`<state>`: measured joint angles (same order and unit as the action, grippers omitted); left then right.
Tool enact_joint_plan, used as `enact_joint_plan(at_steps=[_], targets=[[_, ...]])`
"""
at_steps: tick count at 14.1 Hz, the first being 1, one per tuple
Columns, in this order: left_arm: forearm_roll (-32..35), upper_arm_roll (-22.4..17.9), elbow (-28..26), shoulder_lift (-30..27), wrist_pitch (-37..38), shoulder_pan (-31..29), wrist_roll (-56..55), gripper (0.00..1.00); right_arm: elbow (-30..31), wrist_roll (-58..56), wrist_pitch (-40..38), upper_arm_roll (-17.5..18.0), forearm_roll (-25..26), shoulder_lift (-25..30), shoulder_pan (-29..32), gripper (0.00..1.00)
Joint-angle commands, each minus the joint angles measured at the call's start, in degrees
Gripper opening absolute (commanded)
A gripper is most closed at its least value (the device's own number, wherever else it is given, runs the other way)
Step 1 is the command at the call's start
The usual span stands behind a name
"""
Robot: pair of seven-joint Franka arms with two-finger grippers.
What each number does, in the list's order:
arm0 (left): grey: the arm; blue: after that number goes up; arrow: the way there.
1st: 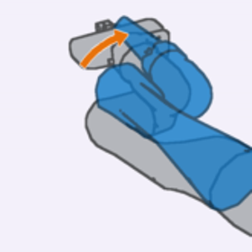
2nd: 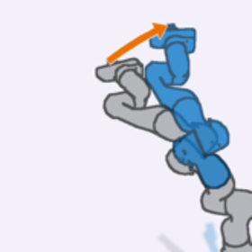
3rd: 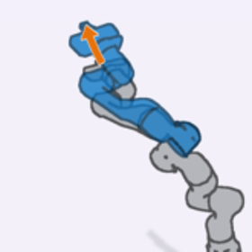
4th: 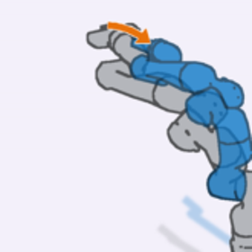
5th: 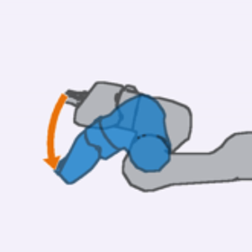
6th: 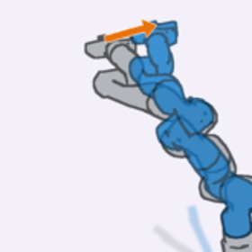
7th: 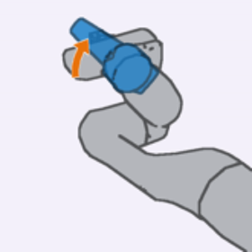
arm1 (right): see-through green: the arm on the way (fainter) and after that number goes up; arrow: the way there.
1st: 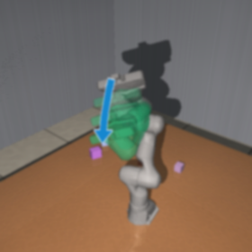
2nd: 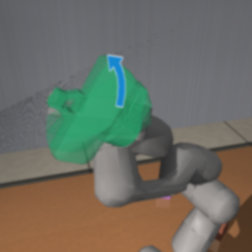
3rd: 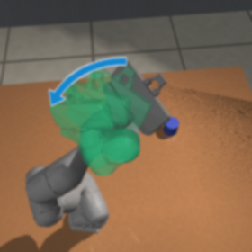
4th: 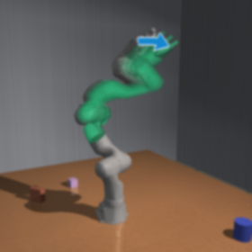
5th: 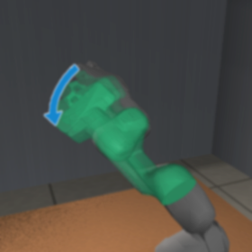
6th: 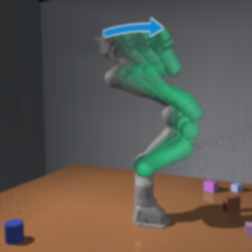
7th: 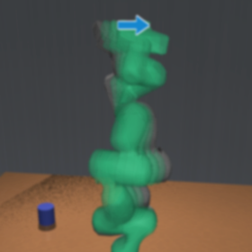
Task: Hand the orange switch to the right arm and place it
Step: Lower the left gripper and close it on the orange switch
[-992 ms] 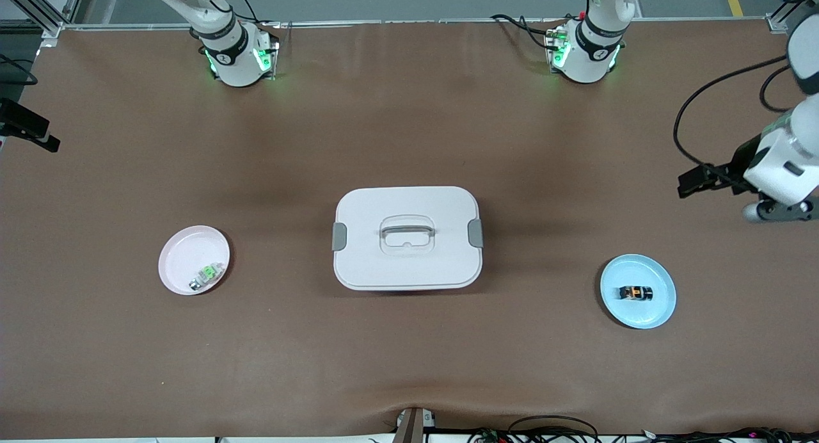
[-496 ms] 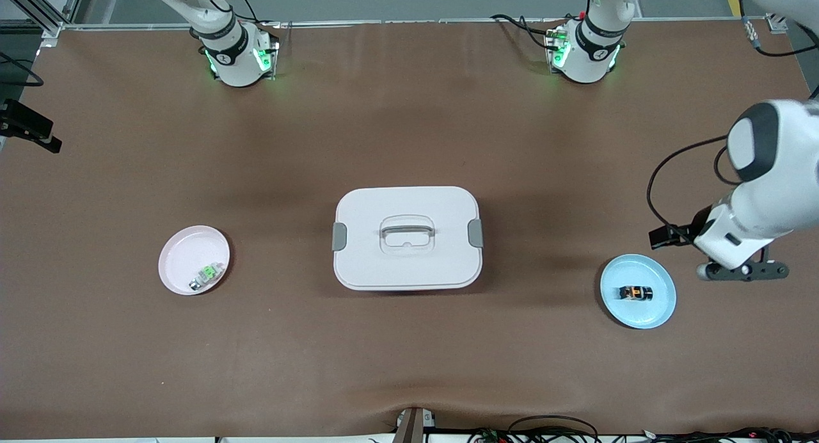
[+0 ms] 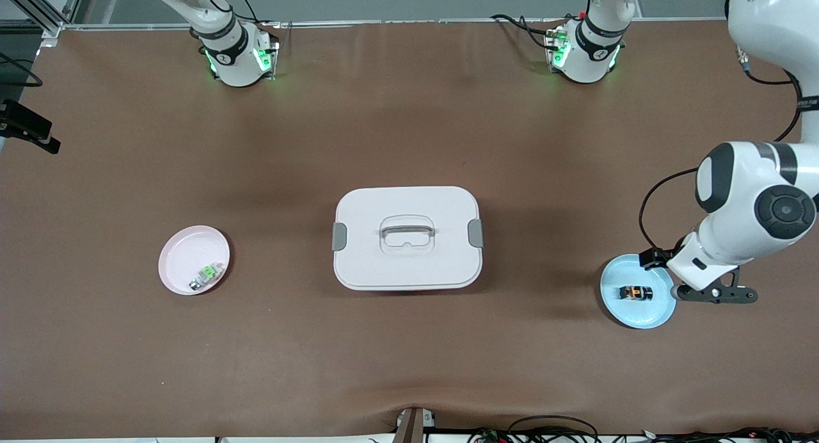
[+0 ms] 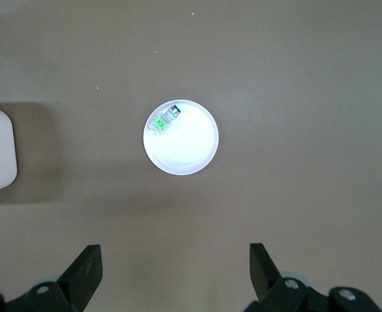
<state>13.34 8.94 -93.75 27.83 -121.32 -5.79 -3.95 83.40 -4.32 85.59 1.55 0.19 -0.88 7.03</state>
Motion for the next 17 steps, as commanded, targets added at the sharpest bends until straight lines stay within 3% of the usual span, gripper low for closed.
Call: enact_joint_plan(at_steps=[1, 8, 11, 17], targets=[[-0.4, 0.5, 1.4, 3.2, -2.2, -0.5, 0.6, 1.0, 0.0, 3.6, 0.2, 0.1, 0.8, 0.7, -0.4, 1.0], [-1.4, 0.5, 1.3, 9.4, -9.7, -3.8, 3.1, 1.0, 0.1, 3.5, 1.9, 0.0, 2.3, 0.7, -1.2, 1.0], [-7.4, 0.5, 1.2, 10.6, -11.1, -3.6, 3.1, 1.0, 0.1, 3.5, 2.0, 0.0, 2.2, 0.7, -1.2, 1.0], [-5.1, 0.2, 1.4, 12.6, -14.3, -3.3, 3.2, 1.0, 0.1, 3.6, 1.6, -0.1, 2.0, 0.7, -1.2, 1.0]])
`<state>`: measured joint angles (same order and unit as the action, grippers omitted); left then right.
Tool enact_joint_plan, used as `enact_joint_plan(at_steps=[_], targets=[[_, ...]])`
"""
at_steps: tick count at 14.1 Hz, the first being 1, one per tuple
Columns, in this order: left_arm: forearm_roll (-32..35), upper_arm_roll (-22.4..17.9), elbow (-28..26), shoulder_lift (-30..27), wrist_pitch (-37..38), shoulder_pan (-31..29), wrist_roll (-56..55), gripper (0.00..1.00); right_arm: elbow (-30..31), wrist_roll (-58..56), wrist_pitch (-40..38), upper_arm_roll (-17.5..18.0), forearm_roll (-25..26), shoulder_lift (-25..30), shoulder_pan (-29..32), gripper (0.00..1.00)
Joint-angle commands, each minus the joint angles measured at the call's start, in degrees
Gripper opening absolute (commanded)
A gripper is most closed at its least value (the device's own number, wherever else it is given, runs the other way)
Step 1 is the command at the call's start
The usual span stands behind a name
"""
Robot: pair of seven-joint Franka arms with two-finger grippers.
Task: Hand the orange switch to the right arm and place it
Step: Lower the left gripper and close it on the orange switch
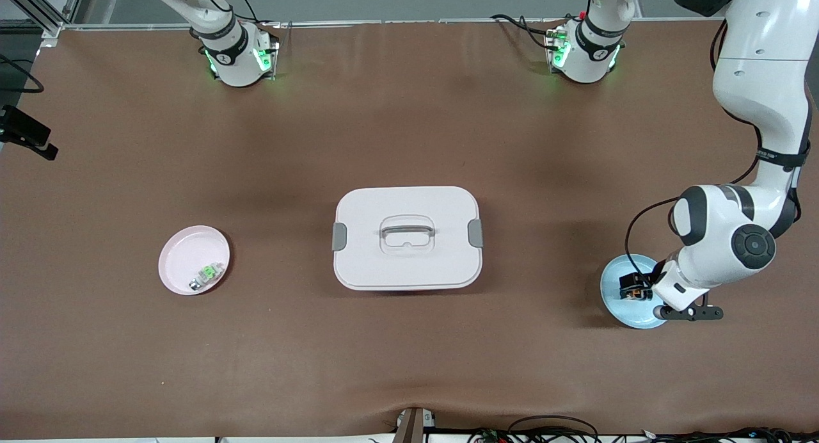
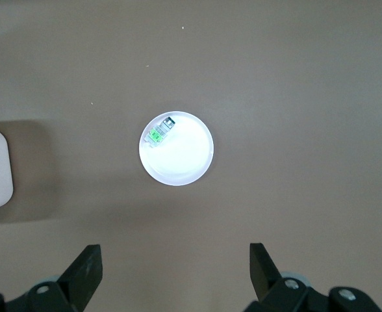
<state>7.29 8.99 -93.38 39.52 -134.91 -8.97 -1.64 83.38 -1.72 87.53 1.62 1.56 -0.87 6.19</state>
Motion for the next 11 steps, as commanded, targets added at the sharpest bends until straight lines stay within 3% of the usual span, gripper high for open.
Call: enact_joint_plan(at_steps=[1, 11], targets=[[2.3, 0.2, 1.1, 1.4, -1.1, -0.1, 0.8, 1.0, 0.1, 1.0, -0.4, -0.2, 0.6, 0.7, -0.4, 1.0], [2.9, 0.1, 1.0, 4.1, -5.3, 0.4, 1.9, 1.0, 0.1, 1.0, -0.5, -0.2, 0.3, 0.7, -0.3, 1.0]])
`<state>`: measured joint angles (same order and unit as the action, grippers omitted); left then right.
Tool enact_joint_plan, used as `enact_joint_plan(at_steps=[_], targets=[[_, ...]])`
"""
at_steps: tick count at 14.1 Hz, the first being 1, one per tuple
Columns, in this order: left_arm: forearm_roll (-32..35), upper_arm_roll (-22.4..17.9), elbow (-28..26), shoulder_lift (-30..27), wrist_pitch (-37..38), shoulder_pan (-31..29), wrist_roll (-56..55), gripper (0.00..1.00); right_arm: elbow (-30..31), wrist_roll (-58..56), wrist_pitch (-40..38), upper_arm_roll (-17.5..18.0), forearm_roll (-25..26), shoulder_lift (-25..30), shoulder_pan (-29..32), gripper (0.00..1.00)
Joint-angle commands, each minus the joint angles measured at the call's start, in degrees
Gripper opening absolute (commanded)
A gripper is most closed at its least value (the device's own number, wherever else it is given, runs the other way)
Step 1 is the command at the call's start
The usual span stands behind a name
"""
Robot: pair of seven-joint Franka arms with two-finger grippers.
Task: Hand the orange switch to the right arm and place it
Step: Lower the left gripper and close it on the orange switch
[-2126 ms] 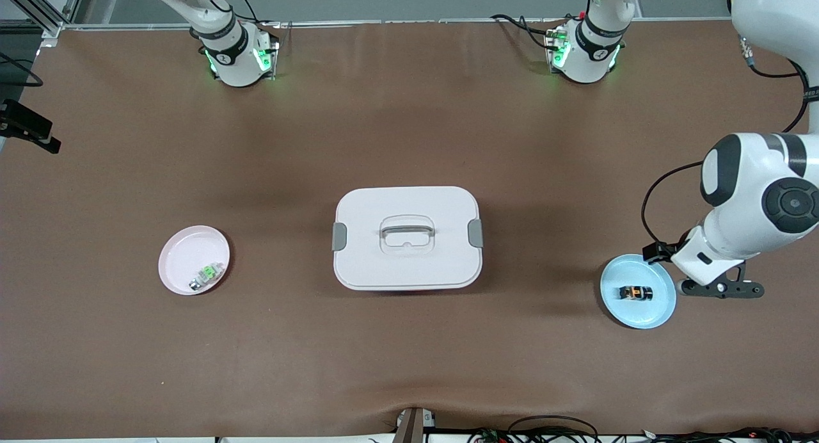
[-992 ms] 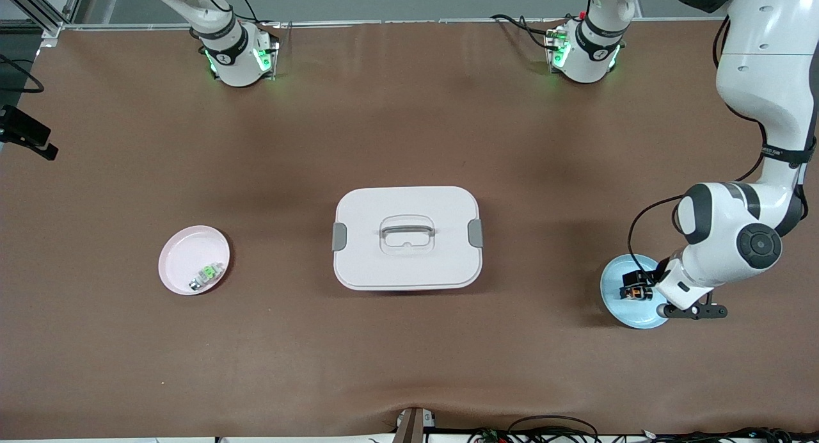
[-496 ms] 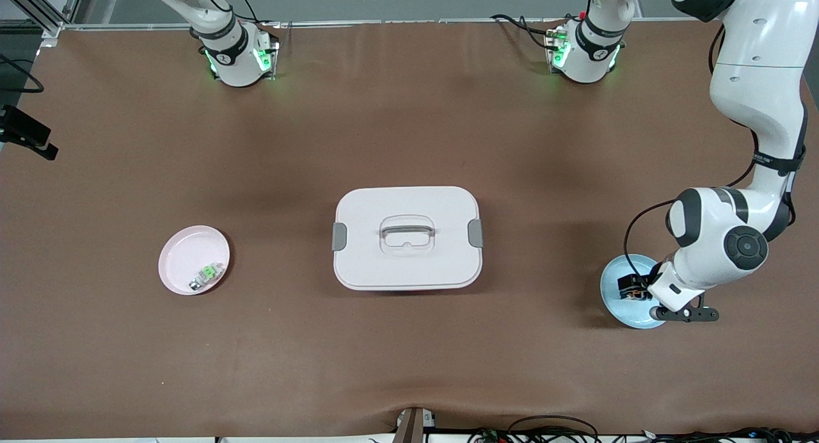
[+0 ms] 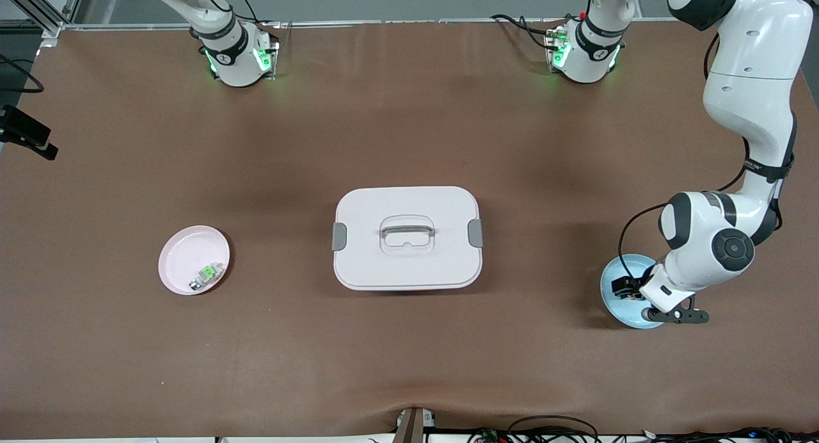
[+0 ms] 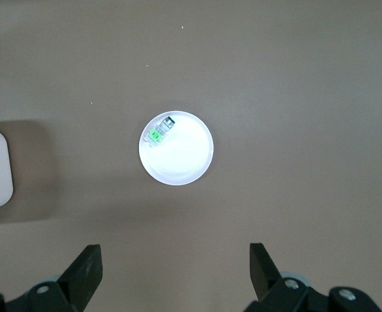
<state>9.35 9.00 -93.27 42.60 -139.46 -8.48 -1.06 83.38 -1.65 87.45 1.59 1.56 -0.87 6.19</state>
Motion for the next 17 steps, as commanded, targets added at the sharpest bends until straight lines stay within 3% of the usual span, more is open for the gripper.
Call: enact_joint_plan(at_steps=[1, 4, 6, 10, 12, 17], targets=[[0.8, 0.0, 0.9, 1.1, -0.7, -0.1, 1.6, 1.0, 0.1, 0.9, -0.4, -0.2, 0.2, 0.7, -0.3, 1.0], [0.8, 0.0, 0.8, 1.3, -0.7, -0.4, 2.6, 0.96, 0.1, 0.9, -0.5, -0.2, 0.0, 0.7, -0.3, 1.0], [0.8, 0.0, 0.6, 1.2, -0.6, -0.4, 2.6, 0.82, 0.1, 0.9, -0.5, -0.2, 0.0, 0.7, -0.3, 1.0], [0.8, 0.1, 0.5, 0.7, -0.1, -0.8, 2.8, 0.2, 0.2, 0.9, -0.5, -0.3, 0.0, 0.7, -0.2, 1.0], [0.8, 0.3, 0.4, 0.1, 0.2, -0.4, 2.6, 0.0, 0.2, 0.9, -0.6, -0.3, 0.0, 0.8, -0.2, 1.0], [0.8, 1.9, 0.2, -5.8, 8.5, -0.2, 2.5, 0.0, 0.2, 0.9, -0.6, -0.3, 0.0, 0.8, -0.3, 1.0]])
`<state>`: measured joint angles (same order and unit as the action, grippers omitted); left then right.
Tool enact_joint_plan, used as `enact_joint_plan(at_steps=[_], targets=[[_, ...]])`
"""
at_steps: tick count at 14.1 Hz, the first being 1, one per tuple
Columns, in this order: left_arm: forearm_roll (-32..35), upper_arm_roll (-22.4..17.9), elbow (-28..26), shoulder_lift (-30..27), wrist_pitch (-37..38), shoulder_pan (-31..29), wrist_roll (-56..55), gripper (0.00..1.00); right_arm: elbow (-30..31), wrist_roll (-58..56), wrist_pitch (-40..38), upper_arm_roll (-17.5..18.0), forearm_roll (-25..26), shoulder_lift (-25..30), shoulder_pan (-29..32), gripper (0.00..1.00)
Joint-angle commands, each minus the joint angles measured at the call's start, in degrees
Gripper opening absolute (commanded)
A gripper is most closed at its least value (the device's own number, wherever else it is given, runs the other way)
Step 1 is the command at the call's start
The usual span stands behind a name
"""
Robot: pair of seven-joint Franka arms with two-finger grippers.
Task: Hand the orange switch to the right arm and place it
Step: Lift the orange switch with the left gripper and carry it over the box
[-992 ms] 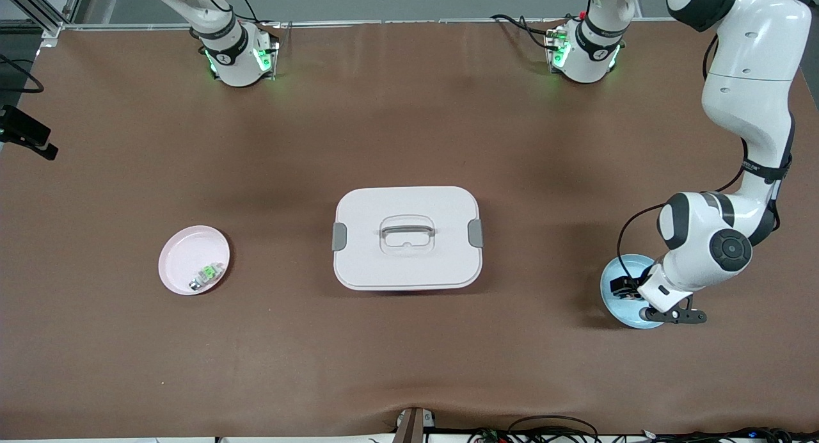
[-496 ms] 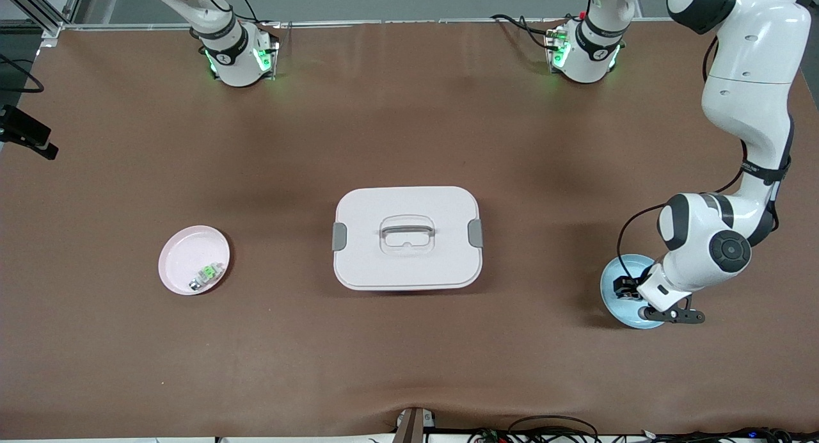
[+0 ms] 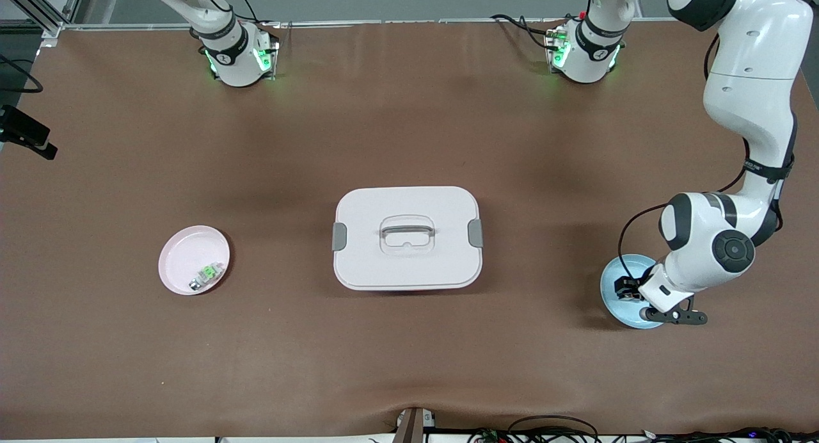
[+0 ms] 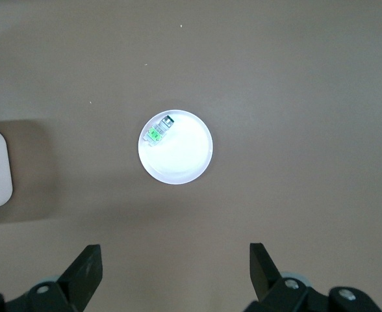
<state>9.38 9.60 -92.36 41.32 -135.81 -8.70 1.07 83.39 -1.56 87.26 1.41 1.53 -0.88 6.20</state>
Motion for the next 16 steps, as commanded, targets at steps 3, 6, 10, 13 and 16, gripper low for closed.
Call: enact_joint_plan(at_steps=[3, 6, 10, 13, 16], targets=[[-0.1, 3.0, -0.5, -9.2, 10.6, -0.1, -0.5, 0.0, 0.2, 0.9, -0.3, 0.0, 0.1, 0.8, -0.3, 1.0], [-0.4, 4.9, -0.4, -13.1, 16.4, -0.3, -2.1, 0.0, 0.2, 0.8, -0.2, 0.1, 0.1, 0.6, -0.4, 1.0], [-4.1, 7.4, -0.3, -18.6, 25.5, -0.4, -5.0, 0.0, 0.1, 0.2, 0.1, 0.1, -0.1, 0.3, -0.4, 1.0], [-10.8, 7.4, 0.3, -22.9, 32.8, -0.4, -5.4, 0.0, 0.1, 0.4, 0.3, -0.1, -0.4, 0.2, 0.1, 1.0], [-16.1, 7.4, 1.0, -25.8, 38.1, -0.1, -9.1, 0.0, 0.3, 0.2, 0.5, -0.4, -3.9, 0.0, 1.8, 1.0]])
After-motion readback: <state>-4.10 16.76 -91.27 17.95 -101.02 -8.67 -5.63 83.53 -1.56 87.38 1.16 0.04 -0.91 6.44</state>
